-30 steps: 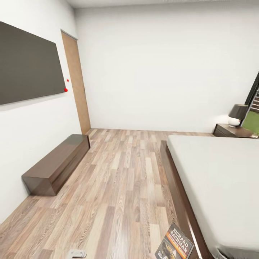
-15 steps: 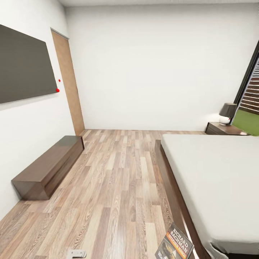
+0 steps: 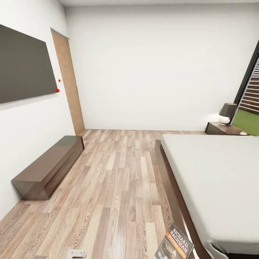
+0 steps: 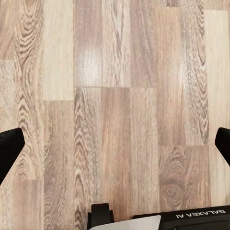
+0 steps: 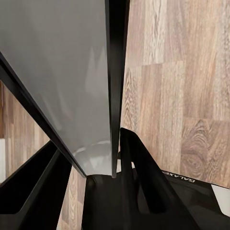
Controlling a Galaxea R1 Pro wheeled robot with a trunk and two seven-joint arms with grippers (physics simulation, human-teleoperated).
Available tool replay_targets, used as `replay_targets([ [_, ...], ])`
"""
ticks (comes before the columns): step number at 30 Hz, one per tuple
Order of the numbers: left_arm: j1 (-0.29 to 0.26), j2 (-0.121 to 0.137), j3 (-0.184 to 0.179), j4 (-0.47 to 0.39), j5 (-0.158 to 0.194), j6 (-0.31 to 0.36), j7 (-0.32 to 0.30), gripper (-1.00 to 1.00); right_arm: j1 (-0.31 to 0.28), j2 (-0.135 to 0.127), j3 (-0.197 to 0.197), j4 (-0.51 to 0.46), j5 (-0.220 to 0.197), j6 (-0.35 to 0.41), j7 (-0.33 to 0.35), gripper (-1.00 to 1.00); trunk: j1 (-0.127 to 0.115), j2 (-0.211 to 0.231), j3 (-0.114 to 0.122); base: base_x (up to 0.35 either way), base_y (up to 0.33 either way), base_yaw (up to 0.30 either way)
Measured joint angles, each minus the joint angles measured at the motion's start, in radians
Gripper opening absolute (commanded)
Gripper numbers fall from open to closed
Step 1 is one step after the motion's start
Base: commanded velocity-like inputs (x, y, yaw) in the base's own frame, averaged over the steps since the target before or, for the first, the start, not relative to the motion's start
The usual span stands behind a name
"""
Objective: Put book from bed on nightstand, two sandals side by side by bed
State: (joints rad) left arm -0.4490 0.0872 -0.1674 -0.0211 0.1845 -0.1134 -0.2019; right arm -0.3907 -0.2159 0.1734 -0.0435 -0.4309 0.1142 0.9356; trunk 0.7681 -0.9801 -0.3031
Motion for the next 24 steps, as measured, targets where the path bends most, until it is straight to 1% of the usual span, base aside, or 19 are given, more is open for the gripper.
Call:
replay_targets([
  [8, 0.000, 0.000, 0.001, -0.001, 0.001, 0.001, 0.003, 1.00, 0.000, 0.000, 0.000, 0.000, 0.000, 0.000, -0.002, -1.00, 0.000, 0.000, 0.000, 0.002, 0.000, 0.000],
  [11, 0.000, 0.001, 0.001, -0.001, 0.000, 0.000, 0.003, 1.00, 0.000, 0.000, 0.000, 0.000, 0.000, 0.000, -0.002, -1.00, 0.000, 0.000, 0.000, 0.091, 0.000, 0.000],
  [15, 0.000, 0.001, 0.001, -0.001, 0.000, 0.000, 0.003, 1.00, 0.000, 0.000, 0.001, 0.000, 0.000, 0.000, -0.003, -1.00, 0.000, 0.000, 0.000, 0.248, 0.000, 0.000],
  [24, 0.000, 0.001, 0.001, -0.002, 0.000, 0.000, 0.002, 1.00, 0.000, 0.000, 0.001, 0.000, 0.001, 0.000, -0.004, -1.00, -0.001, 0.000, 0.000, 0.321, 0.000, 0.000],
])
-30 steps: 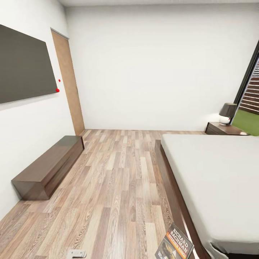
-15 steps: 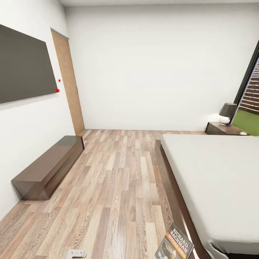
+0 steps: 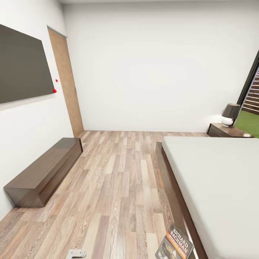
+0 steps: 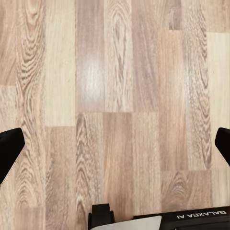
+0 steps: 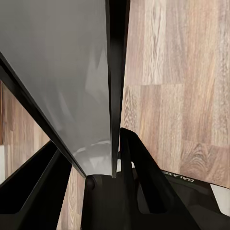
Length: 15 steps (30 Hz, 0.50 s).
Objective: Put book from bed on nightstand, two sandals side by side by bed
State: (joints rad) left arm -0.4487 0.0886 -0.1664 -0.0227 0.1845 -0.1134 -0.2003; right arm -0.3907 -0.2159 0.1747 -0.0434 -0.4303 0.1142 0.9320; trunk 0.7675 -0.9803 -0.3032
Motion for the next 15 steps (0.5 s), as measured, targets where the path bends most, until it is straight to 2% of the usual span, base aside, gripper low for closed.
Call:
replay_targets([
  [15, 0.000, 0.000, 0.000, 0.000, 0.000, 0.000, 0.000, 1.00, 0.000, 0.000, 0.002, 0.000, 0.001, 0.000, -0.002, -1.00, 0.000, 0.000, 0.000, 0.328, 0.000, 0.000],
])
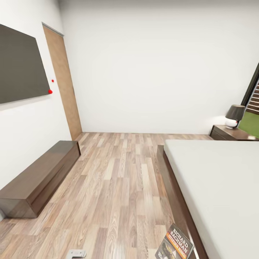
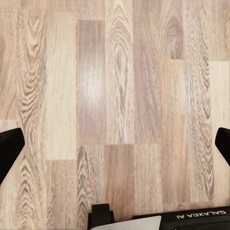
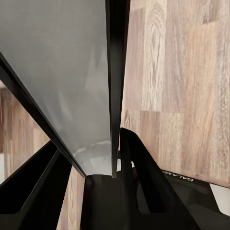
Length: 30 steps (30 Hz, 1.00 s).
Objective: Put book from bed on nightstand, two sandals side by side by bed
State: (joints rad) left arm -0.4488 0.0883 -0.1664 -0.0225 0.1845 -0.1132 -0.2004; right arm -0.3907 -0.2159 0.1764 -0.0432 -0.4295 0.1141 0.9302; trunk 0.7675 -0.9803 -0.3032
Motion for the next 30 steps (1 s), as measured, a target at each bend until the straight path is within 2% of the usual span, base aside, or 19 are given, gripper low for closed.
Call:
replay_targets([
  [30, 0.000, 0.000, 0.000, 0.000, 0.000, 0.000, 0.001, 1.00, 0.000, 0.000, 0.000, 0.000, 0.000, 0.000, 0.000, -1.00, 0.000, 0.000, 0.000, 0.328, 0.000, 0.000],
])
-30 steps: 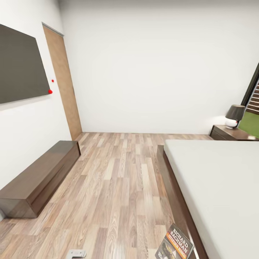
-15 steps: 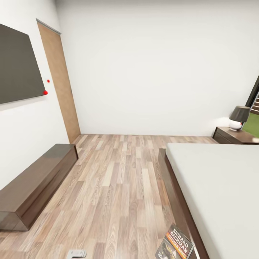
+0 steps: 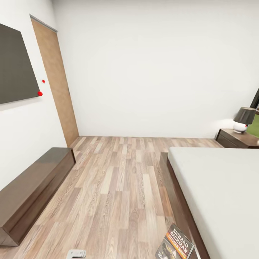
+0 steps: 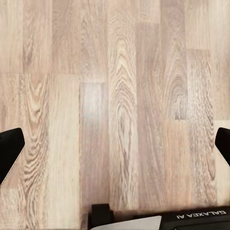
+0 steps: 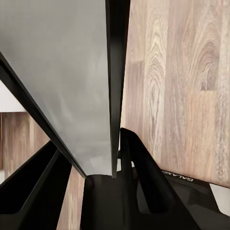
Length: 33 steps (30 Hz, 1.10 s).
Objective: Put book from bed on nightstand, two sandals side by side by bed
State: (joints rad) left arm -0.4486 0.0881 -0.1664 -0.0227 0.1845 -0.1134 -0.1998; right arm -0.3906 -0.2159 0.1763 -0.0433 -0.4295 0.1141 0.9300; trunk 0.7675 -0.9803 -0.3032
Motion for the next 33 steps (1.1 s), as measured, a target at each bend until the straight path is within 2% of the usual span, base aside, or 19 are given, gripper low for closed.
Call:
replay_targets([
  [33, 0.000, -0.001, 0.000, 0.000, 0.000, 0.000, -0.001, 1.00, 0.000, 0.000, 0.000, -0.001, 0.000, -0.002, 0.000, -1.00, 0.000, 0.000, 0.000, 0.315, 0.000, 0.000],
])
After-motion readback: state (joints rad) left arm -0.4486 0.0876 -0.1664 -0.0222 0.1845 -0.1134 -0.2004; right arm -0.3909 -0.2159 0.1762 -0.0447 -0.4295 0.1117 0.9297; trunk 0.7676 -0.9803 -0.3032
